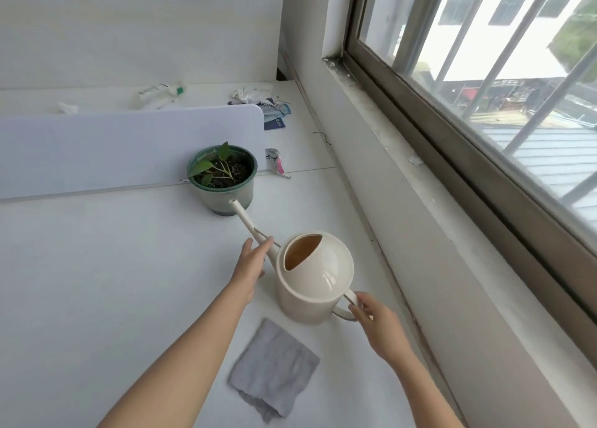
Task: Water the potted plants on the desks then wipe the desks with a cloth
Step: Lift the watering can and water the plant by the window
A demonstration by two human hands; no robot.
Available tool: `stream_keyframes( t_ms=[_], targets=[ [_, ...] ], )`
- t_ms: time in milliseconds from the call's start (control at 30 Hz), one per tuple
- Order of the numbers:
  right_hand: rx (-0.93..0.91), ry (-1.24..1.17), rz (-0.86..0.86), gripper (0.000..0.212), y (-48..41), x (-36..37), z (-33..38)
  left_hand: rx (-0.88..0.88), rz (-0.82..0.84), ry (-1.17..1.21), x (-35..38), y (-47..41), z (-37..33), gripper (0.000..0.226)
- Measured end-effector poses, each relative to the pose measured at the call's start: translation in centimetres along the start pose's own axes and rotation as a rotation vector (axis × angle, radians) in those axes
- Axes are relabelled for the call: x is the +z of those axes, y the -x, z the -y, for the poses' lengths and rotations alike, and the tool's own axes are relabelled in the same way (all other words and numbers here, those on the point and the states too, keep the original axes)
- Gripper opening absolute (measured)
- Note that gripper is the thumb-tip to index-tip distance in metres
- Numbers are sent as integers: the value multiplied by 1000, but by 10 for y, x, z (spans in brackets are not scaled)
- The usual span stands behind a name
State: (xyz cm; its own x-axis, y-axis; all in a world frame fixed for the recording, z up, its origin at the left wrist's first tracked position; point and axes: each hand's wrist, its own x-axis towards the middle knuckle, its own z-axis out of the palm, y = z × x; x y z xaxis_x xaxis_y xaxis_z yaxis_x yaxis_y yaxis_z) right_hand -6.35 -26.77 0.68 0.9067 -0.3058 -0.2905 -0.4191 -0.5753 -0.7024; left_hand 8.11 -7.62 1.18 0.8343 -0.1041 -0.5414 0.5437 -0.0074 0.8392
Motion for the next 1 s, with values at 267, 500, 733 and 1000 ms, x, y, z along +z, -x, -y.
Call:
stream_keyframes(
  t_ms=[267, 500, 733, 1000],
  targets=[
    [-46, -189, 156, 10, -23, -6, -3, 61, -104, -30, 15, -15, -8, 30],
    [-165, -426, 61, 17, -21, -26, 45, 124, -60, 131, 19, -17, -25, 28],
    [-235, -443, -82, 18, -18, -39, 90, 119, 79, 193, 9, -17, -44, 38],
    [-224, -311, -155, 17, -15, -44, 122, 66, 180, 287, 0, -14, -59, 46]
  ],
)
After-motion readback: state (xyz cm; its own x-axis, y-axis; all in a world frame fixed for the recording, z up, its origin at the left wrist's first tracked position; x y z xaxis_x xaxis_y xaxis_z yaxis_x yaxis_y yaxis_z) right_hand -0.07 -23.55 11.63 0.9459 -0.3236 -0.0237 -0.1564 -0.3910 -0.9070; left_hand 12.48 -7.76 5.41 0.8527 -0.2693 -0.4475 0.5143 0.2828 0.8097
